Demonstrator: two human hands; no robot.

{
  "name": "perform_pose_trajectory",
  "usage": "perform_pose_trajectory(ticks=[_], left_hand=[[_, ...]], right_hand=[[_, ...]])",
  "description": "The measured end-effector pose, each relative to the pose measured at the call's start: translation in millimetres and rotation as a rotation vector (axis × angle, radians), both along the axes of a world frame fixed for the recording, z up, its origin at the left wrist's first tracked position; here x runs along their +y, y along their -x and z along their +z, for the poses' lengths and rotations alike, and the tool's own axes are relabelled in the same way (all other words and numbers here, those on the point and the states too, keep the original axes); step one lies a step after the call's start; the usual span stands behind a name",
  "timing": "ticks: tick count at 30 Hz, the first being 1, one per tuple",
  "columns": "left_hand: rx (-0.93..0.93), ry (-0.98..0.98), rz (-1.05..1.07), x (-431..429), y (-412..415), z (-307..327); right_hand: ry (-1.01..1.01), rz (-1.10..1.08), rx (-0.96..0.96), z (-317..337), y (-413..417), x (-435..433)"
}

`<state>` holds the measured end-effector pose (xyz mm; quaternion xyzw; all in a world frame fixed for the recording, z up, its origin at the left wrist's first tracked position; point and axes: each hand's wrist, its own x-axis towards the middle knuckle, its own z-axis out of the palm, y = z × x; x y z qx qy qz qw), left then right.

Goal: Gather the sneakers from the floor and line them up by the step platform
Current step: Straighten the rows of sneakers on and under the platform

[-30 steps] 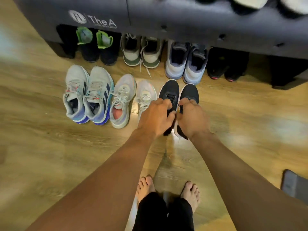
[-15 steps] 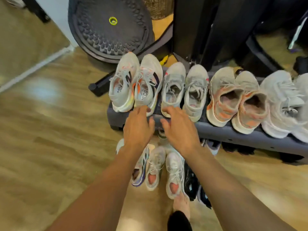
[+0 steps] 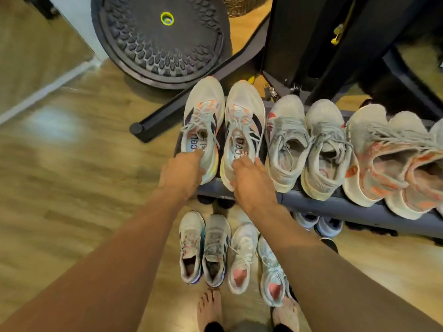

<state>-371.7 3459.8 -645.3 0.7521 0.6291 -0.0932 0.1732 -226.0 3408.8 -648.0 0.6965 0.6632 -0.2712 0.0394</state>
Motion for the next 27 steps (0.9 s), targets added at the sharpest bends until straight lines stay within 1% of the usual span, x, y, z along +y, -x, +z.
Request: perform_pose_trajectory(ticks=[2,5,8,11,13,16,18,20,22,23,24,25,27], left_hand=[[-0.01,-0.06,-0.084,0.0,5.8,-4.1],[-0.044,-0.119,-0.155,-4.4,14.8,-7.1],[-0.059,-0.109,-0.18,-0.2,18.2,-9.0],[-0.055,-0.059,-0.176,8.0,20.2,-10.9],[-0.073,-0.029,-0.159,9.8,22.6,-11.4],[-0.078,-0.007,-0.169,6.9,24.5,-7.0],[-0.033,-0.022,-0.148,4.3,23.6,-1.0],[-0.033,-0.081,-0.052,0.6,19.9,8.7],[-0.144,-0.189,0.052,-4.9,7.0,20.4],[-0.219,-0.25,0.073,-8.1,-2.9,24.8],[-0.287,-0.301,0.087,-12.0,-15.1,28.4],[-0.34,-0.333,0.114,-15.0,-27.3,31.6],[-0.394,-0.352,0.201,-18.6,-45.9,35.9]], right_hand=[[-0.014,-0.075,0.03,0.3,10.3,6.1],[-0.042,-0.21,0.078,5.5,21.8,10.3],[-0.069,-0.291,0.046,6.1,32.0,11.6],[-0.023,-0.355,0.018,4.2,48.0,15.1],[0.009,-0.367,0.004,2.4,52.9,15.7],[0.01,-0.284,0.008,2.6,44.2,12.8],[-0.035,-0.232,0.072,6.1,28.9,6.3],[-0.149,-0.255,0.109,16.3,7.7,-3.7],[-0.332,-0.348,0.089,28.3,-21.0,-14.4],[-0.406,-0.409,0.062,33.0,-37.6,-19.8],[-0.44,-0.476,0.022,36.4,-55.9,-26.4],[-0.429,-0.54,-0.023,37.9,-73.7,-33.1],[-0.313,-0.621,-0.084,36.7,-104.0,-46.8]])
